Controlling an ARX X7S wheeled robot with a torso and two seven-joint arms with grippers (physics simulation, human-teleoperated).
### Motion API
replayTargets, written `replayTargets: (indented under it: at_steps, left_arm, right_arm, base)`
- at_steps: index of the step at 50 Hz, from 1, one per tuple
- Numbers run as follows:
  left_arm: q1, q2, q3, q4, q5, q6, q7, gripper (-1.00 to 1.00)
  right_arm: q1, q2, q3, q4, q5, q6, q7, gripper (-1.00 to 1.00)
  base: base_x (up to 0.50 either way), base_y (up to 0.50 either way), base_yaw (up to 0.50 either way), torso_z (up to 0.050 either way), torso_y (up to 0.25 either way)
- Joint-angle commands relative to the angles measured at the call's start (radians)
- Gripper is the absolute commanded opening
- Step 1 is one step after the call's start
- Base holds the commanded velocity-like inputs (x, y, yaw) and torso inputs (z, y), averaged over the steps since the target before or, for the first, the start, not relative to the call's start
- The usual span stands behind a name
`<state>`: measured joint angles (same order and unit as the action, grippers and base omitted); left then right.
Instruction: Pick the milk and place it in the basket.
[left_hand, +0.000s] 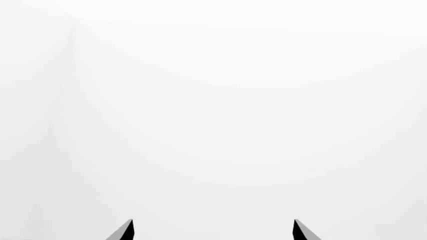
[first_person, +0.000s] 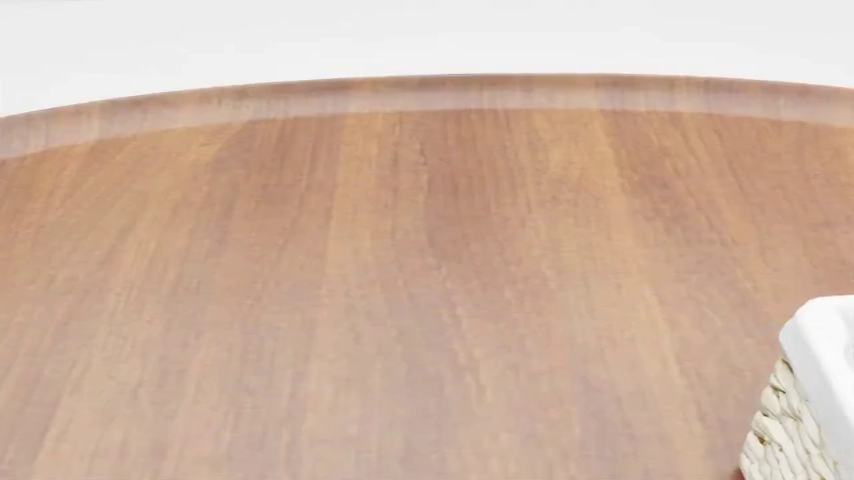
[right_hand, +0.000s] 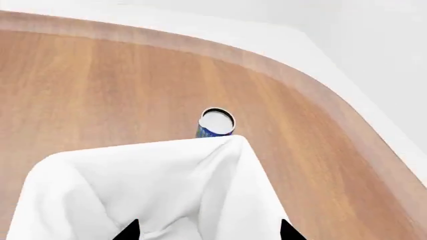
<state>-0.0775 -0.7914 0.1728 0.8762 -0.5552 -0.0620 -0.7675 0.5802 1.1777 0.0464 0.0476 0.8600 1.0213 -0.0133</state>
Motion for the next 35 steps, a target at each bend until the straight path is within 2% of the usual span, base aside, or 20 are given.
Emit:
replayTargets:
  at_steps: [1, 17, 29, 35]
  left_arm:
    - [-0.002, 0.015, -0.019, -0.001, 0.010, 0.001, 0.019, 1.00]
    - [-0.002, 0.012, -0.023, -0.001, 0.005, 0.000, 0.014, 1.00]
    - [-0.003, 0.011, -0.025, 0.000, -0.001, -0.004, 0.008, 1.00]
    - [-0.003, 0.011, -0.027, -0.002, -0.008, -0.007, 0.004, 1.00]
  right_arm:
    - [0.015, 0.046, 0.119, -0.158, 0.039, 0.037, 0.038, 1.00]
    - [0.150, 0.078, 0.177, -0.398, 0.129, 0.103, 0.147, 1.00]
    - [0.038, -0.026, 0.362, -0.567, 0.147, 0.075, 0.222, 1.00]
    - [-0.038, -0.122, 0.476, -0.667, 0.125, 0.054, 0.290, 1.00]
  base:
    - [0.00, 0.00, 0.00, 0.000, 0.000]
    - [0.00, 0.00, 0.00, 0.000, 0.000]
    - [0.00, 0.00, 0.00, 0.000, 0.000]
    - [0.00, 0.00, 0.00, 0.000, 0.000]
